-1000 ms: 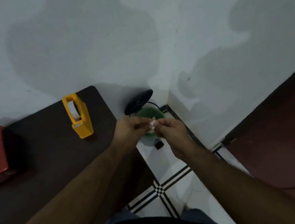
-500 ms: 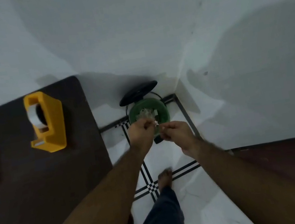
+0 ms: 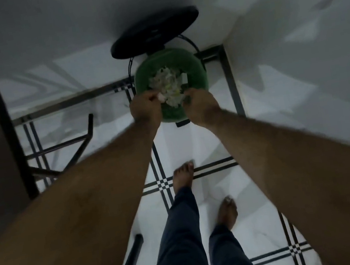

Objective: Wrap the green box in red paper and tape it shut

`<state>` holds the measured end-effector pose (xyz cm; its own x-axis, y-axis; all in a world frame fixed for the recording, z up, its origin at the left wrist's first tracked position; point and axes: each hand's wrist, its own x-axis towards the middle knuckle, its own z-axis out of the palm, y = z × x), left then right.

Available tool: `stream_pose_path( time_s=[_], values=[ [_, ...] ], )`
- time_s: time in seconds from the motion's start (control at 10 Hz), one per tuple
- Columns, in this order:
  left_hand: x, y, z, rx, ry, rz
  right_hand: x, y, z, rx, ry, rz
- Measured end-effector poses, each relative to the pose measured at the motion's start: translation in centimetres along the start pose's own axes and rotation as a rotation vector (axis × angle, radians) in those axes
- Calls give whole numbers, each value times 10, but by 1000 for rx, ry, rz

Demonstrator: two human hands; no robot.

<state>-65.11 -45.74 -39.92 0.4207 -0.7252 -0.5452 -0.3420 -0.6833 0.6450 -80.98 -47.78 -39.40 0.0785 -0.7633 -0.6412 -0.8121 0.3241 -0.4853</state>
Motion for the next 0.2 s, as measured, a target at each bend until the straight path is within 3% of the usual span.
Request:
stream_pose_path(
  time_s=[0.2],
  values=[
    [20, -18, 4, -147, -36, -127, 6, 0, 8, -58, 1, -41]
  ],
)
